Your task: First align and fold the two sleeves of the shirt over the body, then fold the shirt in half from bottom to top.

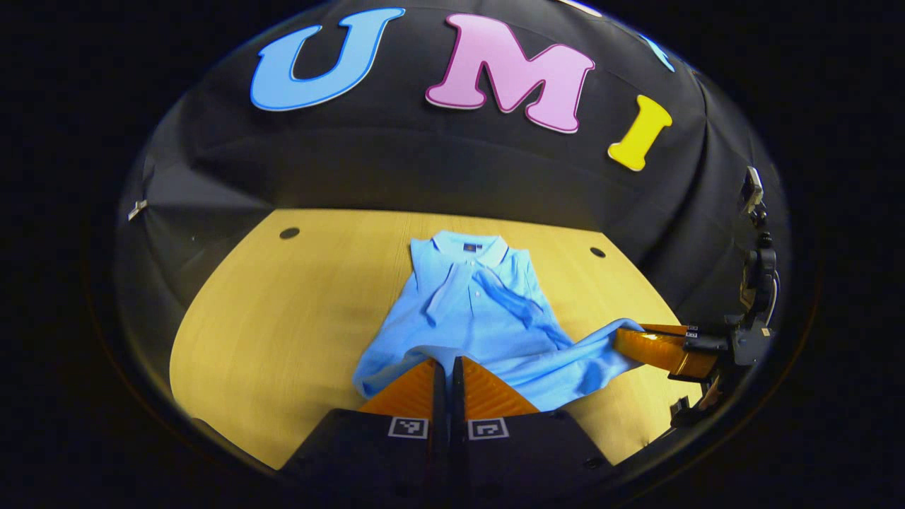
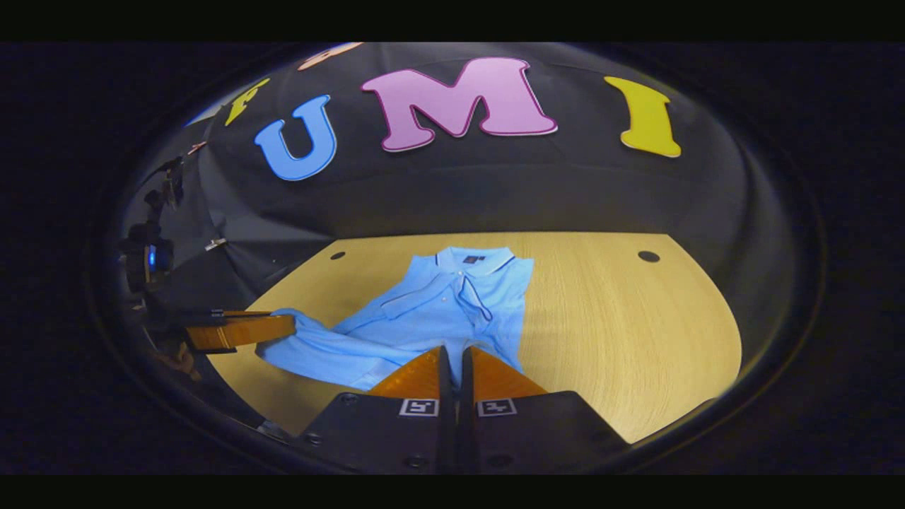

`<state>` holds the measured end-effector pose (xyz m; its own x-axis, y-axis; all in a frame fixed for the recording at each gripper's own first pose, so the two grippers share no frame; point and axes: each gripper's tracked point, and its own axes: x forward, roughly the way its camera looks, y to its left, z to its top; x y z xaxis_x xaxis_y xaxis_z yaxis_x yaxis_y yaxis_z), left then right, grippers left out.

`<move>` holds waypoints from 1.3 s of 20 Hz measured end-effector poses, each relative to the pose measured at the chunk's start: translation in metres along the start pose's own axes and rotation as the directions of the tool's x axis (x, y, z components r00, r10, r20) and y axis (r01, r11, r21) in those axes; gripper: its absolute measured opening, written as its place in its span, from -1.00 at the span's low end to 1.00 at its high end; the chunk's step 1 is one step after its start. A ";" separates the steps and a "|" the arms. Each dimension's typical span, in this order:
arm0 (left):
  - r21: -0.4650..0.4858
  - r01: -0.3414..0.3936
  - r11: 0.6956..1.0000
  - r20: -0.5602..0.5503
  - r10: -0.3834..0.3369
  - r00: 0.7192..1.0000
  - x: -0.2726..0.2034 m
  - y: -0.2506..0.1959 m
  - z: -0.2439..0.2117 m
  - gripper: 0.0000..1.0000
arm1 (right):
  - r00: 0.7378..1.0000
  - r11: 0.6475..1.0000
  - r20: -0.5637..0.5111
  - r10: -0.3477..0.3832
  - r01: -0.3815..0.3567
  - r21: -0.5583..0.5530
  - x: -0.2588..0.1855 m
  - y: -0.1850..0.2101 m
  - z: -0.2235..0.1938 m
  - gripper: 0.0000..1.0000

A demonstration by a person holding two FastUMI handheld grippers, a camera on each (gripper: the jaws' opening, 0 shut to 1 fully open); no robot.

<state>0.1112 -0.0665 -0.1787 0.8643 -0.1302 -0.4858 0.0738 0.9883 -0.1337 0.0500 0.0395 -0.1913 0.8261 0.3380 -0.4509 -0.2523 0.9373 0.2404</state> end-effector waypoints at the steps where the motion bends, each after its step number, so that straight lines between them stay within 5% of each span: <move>1: -0.018 0.007 1.000 0.024 -0.007 1.000 0.010 -0.002 0.015 -0.87 | 1.000 1.000 0.016 -0.001 0.002 -0.009 0.009 -0.002 0.010 -0.90; 7: -0.060 -0.004 0.998 0.132 0.012 0.991 0.074 0.000 0.085 -0.88 | 0.996 1.000 0.094 -0.009 0.011 -0.016 0.073 -0.022 0.072 -1.00; 16: -0.055 0.022 0.998 0.118 -0.015 0.993 0.207 0.026 0.137 -0.88 | 0.989 0.998 0.140 -0.039 0.045 -0.041 0.192 -0.073 0.134 -1.00; 26: -0.003 -0.037 0.999 0.083 0.037 0.996 0.320 0.042 0.136 -0.78 | 0.988 0.987 0.068 -0.141 0.146 -0.074 0.291 -0.112 0.107 -0.90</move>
<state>0.4584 -0.0555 -0.2228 0.9047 -0.0867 -0.4171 0.0405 0.9921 -0.1184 0.3722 0.0240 -0.2572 0.8857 0.1960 -0.4208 -0.1657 0.9803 0.1078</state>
